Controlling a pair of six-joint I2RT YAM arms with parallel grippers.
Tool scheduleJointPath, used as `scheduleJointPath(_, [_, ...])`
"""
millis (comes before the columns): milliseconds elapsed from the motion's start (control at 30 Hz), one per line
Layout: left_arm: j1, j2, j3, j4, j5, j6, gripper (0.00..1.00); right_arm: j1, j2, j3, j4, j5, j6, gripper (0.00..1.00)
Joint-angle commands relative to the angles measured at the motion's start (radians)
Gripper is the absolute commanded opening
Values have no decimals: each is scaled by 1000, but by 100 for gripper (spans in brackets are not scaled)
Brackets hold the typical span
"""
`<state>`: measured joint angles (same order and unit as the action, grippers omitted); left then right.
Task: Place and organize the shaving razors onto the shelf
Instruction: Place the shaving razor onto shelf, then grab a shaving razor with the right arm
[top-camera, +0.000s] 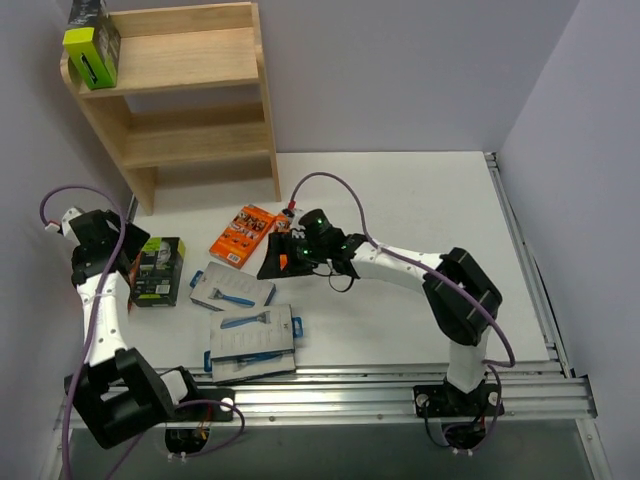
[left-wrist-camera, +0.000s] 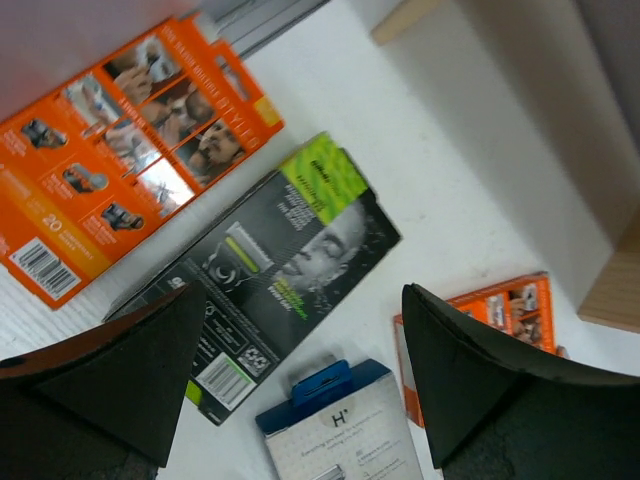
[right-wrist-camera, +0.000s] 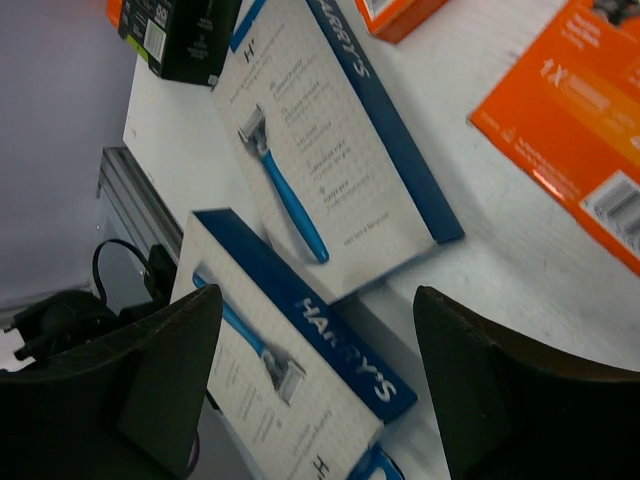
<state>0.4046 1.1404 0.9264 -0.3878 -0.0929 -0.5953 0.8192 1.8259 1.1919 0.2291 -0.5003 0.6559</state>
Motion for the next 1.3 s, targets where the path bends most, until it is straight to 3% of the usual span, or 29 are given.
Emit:
scheduleJointPath(0, [69,73,14,9,31,-46,88,34,61,135,49,39,56,72])
scheduleJointPath(167, [106,146,37,6,13,-40,83,51,180,276,44,46,76,64])
scheduleJointPath(333, [138,242,91,-43,5,-18,75,60,289,423,52,33,116,49])
scheduleJointPath(500, [166,305,91,-40,9,-12,71,67,339,476,49,9,125,45])
scheduleJointPath(733, [163,354,85,-49,-10,-4,69,66,256,355,96,2,110,45])
scheduleJointPath(967, [148,413,80,-54,-53,-5,66,48,113,125,188,0,117,45])
scheduleJointPath(1267, [5,466,77,-92,-172,-3,63,-31,-120,-93,243,3,117,45])
